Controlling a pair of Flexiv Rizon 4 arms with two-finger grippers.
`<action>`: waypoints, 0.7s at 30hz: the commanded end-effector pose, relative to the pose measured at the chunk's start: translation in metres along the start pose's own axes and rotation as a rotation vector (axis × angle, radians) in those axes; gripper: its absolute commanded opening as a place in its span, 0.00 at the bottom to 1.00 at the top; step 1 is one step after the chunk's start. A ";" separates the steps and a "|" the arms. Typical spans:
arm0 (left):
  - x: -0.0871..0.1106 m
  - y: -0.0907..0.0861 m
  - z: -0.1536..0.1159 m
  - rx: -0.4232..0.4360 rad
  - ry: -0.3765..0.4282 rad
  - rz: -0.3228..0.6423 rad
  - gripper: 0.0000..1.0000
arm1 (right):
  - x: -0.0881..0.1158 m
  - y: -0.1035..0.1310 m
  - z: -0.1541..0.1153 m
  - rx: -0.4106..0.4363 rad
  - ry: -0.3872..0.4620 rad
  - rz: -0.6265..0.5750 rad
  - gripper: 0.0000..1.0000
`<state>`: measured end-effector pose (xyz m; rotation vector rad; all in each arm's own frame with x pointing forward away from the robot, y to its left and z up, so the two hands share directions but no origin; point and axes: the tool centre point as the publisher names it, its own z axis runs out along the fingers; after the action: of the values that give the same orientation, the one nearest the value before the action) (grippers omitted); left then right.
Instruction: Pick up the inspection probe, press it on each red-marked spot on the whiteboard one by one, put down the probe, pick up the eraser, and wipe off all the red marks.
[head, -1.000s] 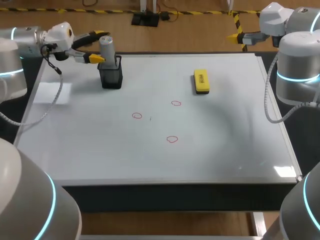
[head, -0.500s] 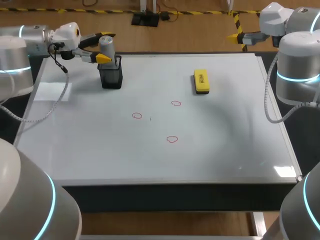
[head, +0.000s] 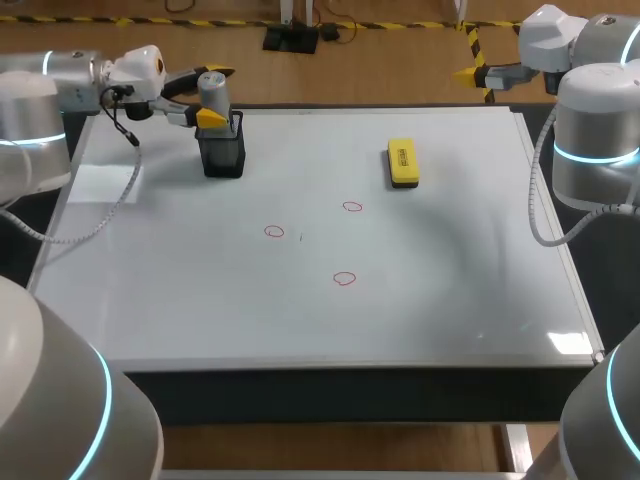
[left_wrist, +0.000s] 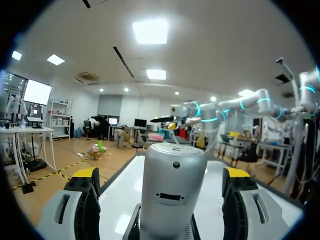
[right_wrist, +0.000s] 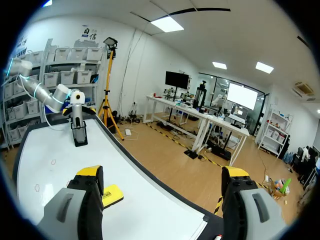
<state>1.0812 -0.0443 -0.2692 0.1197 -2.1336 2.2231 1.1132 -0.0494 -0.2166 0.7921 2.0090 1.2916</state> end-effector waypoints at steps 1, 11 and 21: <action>0.002 -0.001 0.000 -0.004 -0.003 -0.001 1.00 | 0.000 0.000 0.000 0.001 0.001 0.000 1.00; 0.005 -0.004 -0.005 0.003 0.025 0.015 0.00 | 0.000 0.000 0.000 0.001 0.001 0.000 1.00; 0.009 -0.010 -0.007 0.013 0.039 0.040 0.00 | 0.000 0.000 0.000 0.001 0.001 0.000 1.00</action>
<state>1.0736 -0.0387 -0.2618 0.0397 -2.1183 2.2434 1.1132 -0.0494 -0.2166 0.7921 2.0090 1.2916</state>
